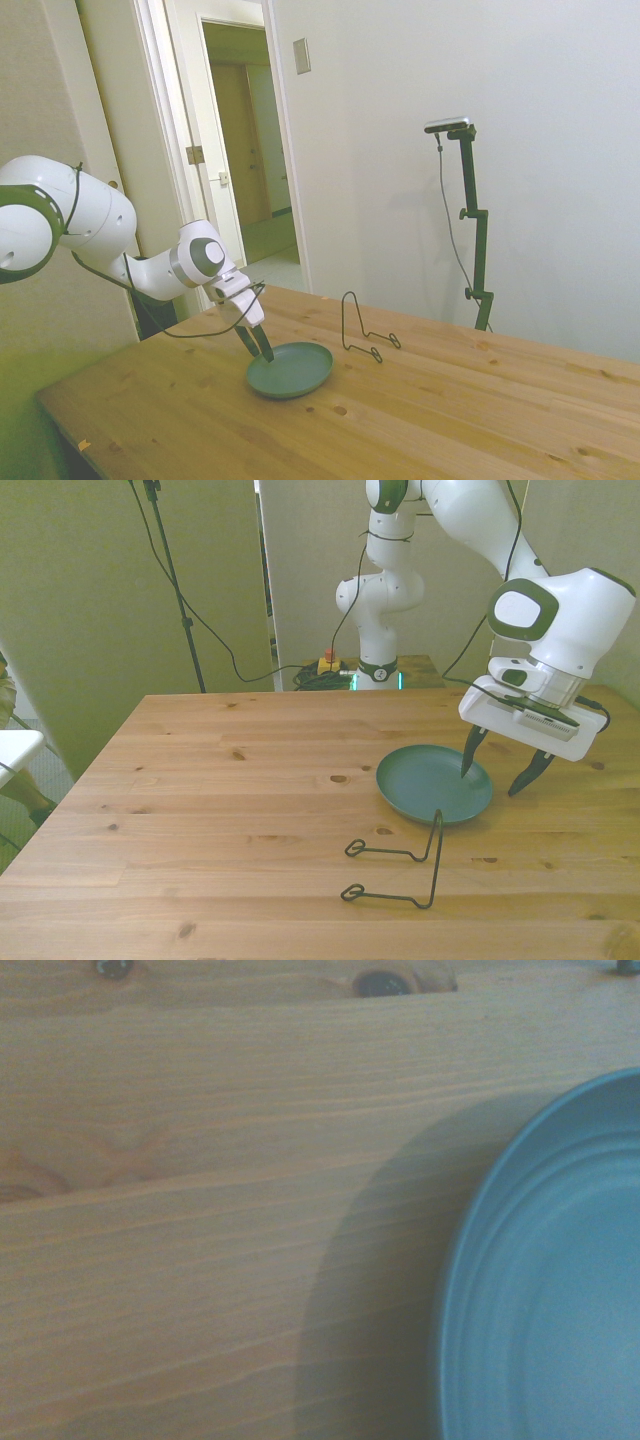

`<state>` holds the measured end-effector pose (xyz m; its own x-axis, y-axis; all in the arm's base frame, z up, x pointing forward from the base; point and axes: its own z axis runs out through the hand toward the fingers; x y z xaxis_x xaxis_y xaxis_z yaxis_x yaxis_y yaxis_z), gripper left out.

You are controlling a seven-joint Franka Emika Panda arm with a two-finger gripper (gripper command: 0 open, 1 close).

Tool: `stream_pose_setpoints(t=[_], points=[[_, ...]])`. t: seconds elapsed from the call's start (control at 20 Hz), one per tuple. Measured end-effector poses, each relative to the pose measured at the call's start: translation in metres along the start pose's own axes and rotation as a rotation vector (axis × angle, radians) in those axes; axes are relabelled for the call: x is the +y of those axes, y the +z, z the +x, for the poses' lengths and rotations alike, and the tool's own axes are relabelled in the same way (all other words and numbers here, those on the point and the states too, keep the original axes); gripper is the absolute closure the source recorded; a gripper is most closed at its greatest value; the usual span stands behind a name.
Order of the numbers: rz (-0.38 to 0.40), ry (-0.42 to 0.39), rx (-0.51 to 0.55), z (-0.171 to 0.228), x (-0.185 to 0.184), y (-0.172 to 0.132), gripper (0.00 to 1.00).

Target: Load the plate

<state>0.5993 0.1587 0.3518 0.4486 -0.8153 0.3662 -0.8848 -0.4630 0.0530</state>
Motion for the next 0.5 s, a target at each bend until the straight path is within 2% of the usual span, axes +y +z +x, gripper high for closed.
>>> stream_pose_setpoints(t=[0.5], points=[[-0.038, 0.002, 0.006, 0.0019, 0.0005, 0.0028, 1.0]])
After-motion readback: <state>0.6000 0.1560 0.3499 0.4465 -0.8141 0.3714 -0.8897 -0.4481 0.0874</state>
